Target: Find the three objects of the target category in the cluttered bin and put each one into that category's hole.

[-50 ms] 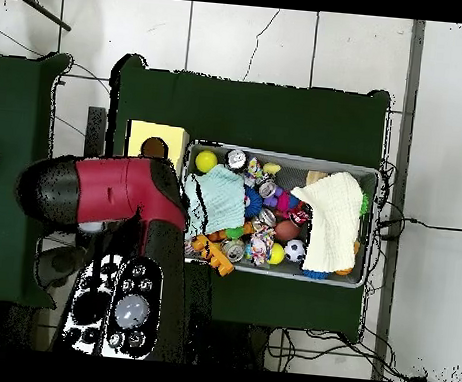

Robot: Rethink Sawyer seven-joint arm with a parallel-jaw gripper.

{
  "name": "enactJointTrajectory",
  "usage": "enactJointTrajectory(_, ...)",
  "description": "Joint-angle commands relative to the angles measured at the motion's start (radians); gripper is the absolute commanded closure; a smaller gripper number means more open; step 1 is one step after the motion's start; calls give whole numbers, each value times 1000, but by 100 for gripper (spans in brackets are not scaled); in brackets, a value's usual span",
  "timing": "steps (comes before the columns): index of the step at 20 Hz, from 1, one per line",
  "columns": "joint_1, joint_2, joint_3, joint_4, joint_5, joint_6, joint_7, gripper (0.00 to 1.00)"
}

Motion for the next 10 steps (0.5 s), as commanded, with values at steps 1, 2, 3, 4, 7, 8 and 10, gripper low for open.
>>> enactJointTrajectory(1, -30, 45, 6, 105, 9, -68, 174, 100)
enactJointTrajectory(2, -30, 46, 7, 108, 10, -74, 174, 100)
enactJointTrajectory(3, -31, 46, 7, 109, 12, -76, 173, 100)
enactJointTrajectory(4, -30, 48, 7, 109, 13, -79, 174, 100)
enactJointTrajectory(7, -32, 54, 11, 110, 16, -92, 171, 100)
enactJointTrajectory(8, -33, 57, 13, 112, 17, -99, 171, 100)
enactJointTrajectory(10, -33, 59, 14, 110, 22, -100, 174, 100)
